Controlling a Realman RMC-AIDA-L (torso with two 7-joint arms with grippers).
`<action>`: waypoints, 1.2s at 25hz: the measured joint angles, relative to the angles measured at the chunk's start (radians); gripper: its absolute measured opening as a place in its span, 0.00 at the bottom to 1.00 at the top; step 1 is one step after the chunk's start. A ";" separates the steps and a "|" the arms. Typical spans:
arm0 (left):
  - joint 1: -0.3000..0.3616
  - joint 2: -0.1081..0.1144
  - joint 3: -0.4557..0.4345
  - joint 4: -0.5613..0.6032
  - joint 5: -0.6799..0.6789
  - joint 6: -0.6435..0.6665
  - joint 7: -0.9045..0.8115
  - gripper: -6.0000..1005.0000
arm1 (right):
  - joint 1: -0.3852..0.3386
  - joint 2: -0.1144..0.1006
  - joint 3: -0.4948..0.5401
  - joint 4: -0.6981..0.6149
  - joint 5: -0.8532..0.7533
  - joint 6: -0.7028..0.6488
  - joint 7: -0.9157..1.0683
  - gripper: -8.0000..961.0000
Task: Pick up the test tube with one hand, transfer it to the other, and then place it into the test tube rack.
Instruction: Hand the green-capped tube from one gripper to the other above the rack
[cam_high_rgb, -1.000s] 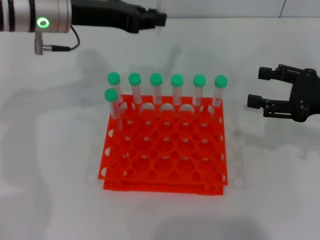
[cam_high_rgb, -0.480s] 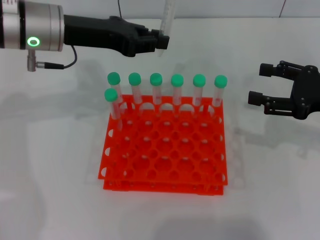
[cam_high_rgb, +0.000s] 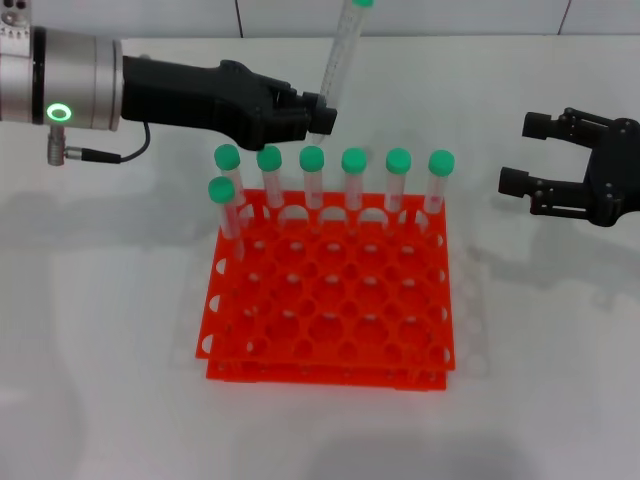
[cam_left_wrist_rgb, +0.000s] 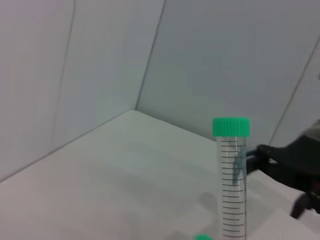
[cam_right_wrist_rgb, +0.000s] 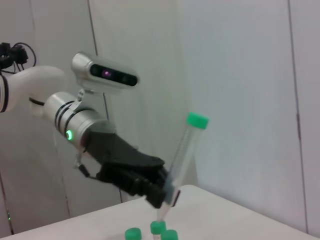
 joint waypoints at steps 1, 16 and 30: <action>0.000 0.000 0.000 0.000 0.000 0.000 0.000 0.24 | 0.000 0.000 0.003 0.001 0.000 0.000 -0.001 0.86; 0.039 -0.005 0.033 -0.002 0.009 0.029 0.035 0.25 | 0.003 0.000 0.005 0.005 0.012 0.005 -0.003 0.86; 0.053 -0.007 0.043 -0.003 0.012 0.027 0.038 0.26 | 0.009 0.003 0.004 0.013 0.024 0.011 -0.003 0.86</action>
